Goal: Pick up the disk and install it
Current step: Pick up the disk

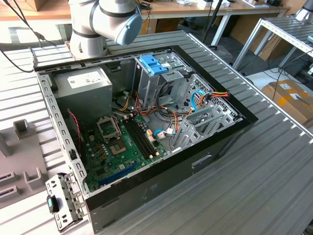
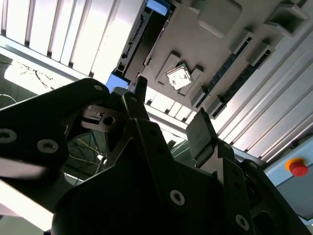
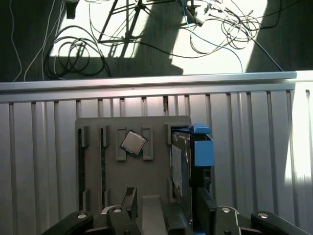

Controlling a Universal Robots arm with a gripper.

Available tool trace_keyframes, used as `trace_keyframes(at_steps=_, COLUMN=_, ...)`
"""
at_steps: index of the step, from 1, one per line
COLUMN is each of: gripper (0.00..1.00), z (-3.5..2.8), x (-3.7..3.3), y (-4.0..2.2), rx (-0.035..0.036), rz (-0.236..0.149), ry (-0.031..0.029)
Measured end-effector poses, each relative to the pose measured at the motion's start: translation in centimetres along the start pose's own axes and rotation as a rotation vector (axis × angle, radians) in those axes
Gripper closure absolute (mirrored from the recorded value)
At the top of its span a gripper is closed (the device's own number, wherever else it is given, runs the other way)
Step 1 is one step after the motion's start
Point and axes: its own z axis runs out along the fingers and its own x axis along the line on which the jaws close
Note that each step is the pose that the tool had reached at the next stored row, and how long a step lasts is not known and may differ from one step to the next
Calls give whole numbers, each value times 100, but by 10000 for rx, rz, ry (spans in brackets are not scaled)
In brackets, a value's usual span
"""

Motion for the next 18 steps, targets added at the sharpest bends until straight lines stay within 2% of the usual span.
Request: trace_keyframes(at_steps=18, gripper=40, z=57, x=-112, y=7, rx=2, rz=36, ry=-2)
